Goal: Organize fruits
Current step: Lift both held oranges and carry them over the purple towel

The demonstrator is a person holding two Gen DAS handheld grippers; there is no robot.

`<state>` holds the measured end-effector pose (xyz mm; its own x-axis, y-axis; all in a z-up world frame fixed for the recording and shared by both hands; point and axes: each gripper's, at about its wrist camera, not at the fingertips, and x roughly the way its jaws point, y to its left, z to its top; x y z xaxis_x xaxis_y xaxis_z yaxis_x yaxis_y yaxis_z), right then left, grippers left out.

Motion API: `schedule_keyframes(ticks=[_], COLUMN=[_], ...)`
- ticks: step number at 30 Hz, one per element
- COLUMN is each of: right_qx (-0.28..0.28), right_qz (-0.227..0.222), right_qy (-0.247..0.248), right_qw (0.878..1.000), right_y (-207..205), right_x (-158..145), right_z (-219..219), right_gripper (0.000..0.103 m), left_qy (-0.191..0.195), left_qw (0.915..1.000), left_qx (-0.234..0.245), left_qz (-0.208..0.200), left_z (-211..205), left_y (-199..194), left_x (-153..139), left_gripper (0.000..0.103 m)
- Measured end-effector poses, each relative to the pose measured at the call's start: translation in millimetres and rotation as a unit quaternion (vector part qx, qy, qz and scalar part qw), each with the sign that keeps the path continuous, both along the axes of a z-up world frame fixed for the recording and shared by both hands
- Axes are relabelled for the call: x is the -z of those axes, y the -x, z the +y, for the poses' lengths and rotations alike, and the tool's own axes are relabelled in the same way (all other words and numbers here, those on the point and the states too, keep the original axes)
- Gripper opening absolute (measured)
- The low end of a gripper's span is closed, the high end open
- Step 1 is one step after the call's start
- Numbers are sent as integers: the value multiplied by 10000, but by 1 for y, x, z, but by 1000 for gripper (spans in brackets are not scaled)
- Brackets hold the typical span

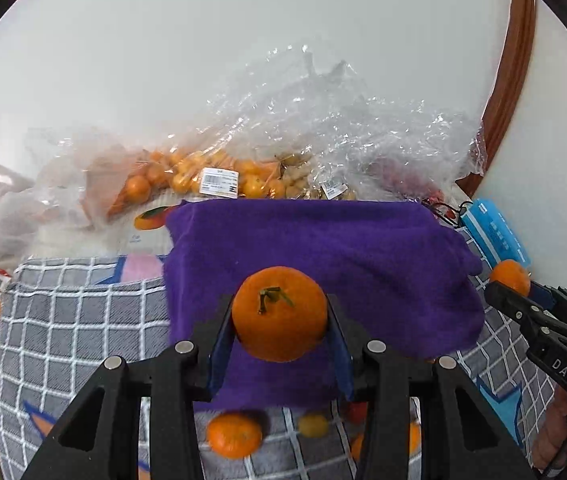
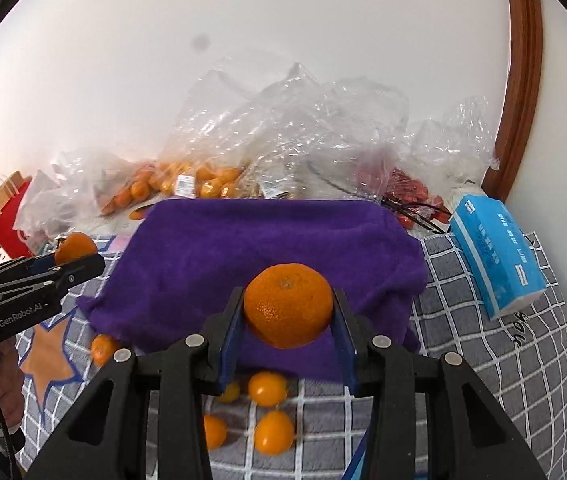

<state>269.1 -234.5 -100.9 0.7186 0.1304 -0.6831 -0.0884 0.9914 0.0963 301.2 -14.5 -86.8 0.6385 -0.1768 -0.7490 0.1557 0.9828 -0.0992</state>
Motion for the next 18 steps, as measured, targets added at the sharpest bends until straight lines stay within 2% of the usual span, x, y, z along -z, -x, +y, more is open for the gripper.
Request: schedule_keyframes(ticks=[9,18], right_qx=[159,176], right_qz=[348,584], right_qy=[59,68], right_qw=[9993,9981], right_y=[-44,-72], right_x=[43,78], right_z=[-10,-14], right_gripper=[41,41], left_qy=[1,-53], left_qw=[9995,9983], left_qx=[74,143], left_qz=[293,567], left_z=[-9,-15], left_y=[-40,-58], left_x=[40,71], left_gripper=[41,41])
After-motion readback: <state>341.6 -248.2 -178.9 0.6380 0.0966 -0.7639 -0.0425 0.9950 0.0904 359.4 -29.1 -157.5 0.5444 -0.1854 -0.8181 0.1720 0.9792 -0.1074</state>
